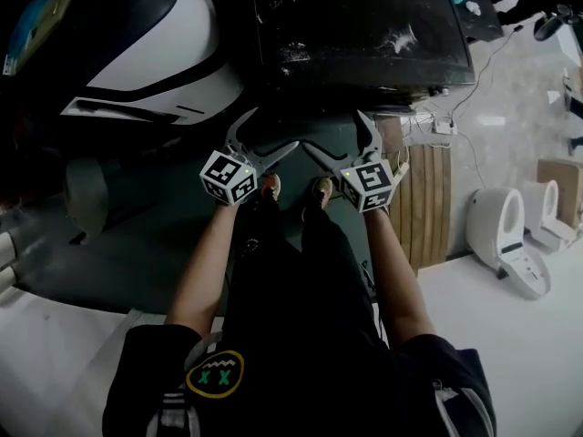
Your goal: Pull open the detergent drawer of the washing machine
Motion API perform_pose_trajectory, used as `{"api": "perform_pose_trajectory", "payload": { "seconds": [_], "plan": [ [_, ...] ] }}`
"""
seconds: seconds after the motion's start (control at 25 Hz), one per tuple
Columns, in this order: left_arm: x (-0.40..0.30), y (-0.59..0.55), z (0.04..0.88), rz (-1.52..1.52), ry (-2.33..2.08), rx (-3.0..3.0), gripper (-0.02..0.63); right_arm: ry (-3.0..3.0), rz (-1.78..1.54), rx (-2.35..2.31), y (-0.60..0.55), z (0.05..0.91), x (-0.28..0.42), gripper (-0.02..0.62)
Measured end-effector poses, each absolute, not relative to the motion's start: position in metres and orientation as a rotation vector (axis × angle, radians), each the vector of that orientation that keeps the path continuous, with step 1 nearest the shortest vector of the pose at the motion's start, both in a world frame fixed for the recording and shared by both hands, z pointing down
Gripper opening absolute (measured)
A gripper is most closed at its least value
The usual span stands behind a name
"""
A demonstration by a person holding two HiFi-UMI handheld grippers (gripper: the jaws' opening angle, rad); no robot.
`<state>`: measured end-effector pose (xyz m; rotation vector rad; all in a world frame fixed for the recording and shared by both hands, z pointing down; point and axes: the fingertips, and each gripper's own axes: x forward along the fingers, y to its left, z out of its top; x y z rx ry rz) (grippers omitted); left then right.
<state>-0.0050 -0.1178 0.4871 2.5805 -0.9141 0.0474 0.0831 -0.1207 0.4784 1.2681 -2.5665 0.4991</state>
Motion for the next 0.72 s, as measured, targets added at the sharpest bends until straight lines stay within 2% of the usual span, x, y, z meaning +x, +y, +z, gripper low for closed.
{"api": "perform_pose_trajectory", "payload": {
  "seconds": [0.16,0.72],
  "plan": [
    [-0.011,-0.131,0.503,-0.169,-1.015,2.36,0.468,-2.612,0.689,1.315,-0.13,0.502,0.092,0.562],
    [-0.016,-0.163,0.554,-0.701,-1.046,1.826,0.468,-2.61,1.657,1.662,-0.161,0.563,0.104,0.46]
  ]
}}
